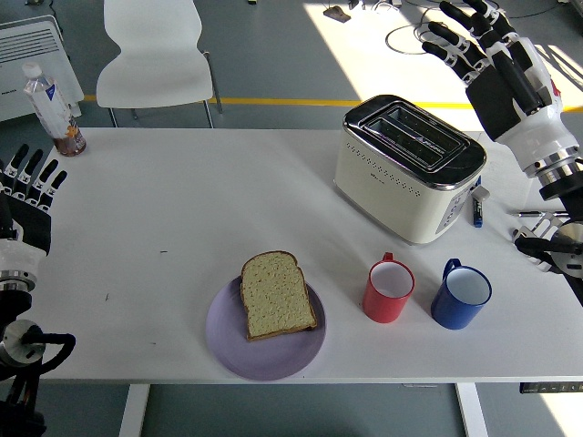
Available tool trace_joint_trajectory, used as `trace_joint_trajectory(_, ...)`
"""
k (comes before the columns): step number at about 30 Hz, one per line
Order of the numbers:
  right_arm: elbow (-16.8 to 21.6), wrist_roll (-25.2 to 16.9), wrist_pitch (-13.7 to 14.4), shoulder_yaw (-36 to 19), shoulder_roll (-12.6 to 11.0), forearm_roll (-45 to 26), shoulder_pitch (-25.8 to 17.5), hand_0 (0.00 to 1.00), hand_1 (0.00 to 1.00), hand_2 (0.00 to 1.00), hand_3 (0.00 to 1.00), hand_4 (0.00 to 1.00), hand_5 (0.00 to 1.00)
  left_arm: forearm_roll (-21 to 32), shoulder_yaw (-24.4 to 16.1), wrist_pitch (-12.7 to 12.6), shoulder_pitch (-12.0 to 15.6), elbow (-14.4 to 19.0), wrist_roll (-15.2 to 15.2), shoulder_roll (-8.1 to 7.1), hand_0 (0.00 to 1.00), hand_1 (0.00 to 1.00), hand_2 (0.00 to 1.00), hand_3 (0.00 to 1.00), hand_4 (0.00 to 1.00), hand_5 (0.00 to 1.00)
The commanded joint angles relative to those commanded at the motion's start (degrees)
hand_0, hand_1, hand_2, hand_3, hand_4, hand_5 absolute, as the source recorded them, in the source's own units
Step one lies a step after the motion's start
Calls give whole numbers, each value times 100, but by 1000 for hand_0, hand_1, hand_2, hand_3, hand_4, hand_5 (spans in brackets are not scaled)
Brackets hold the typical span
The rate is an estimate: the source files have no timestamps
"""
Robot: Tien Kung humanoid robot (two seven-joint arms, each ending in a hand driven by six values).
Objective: Push plate across desktop,pick up the break from the machine,place the break in the plate
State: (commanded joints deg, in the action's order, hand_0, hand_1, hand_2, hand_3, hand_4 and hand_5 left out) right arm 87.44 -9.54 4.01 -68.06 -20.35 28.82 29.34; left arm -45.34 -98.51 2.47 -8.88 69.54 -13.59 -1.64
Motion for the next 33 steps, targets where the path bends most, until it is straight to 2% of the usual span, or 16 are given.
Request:
trace_joint_trajectory(6,111,38,3,-345,-23,-16,-238,797,778,814,815,548,529,17,29,2,-9,-12,4,-13,753,800,870,848,486,998)
trace_joint_trajectory(7,131,41,4,-399,-19,-17,-273,790,778,812,813,541,504,19,30,2,-14,-13,4,-11,753,801,871,849,486,998)
trace_joint_trajectory(18,217,73,-20,-882,37,-79,-639,791,776,813,812,554,480,43,152,7,46,-17,-3,-15,753,802,871,850,487,998)
trace_joint_trajectory(19,218,74,-21,-891,37,-80,-643,790,775,812,810,549,514,44,156,7,49,-18,-4,-14,753,803,870,850,488,998)
trace_joint_trajectory(33,173,86,-75,-954,85,-179,-901,789,774,812,809,540,541,72,356,20,226,-41,-26,-24,754,804,873,850,488,998)
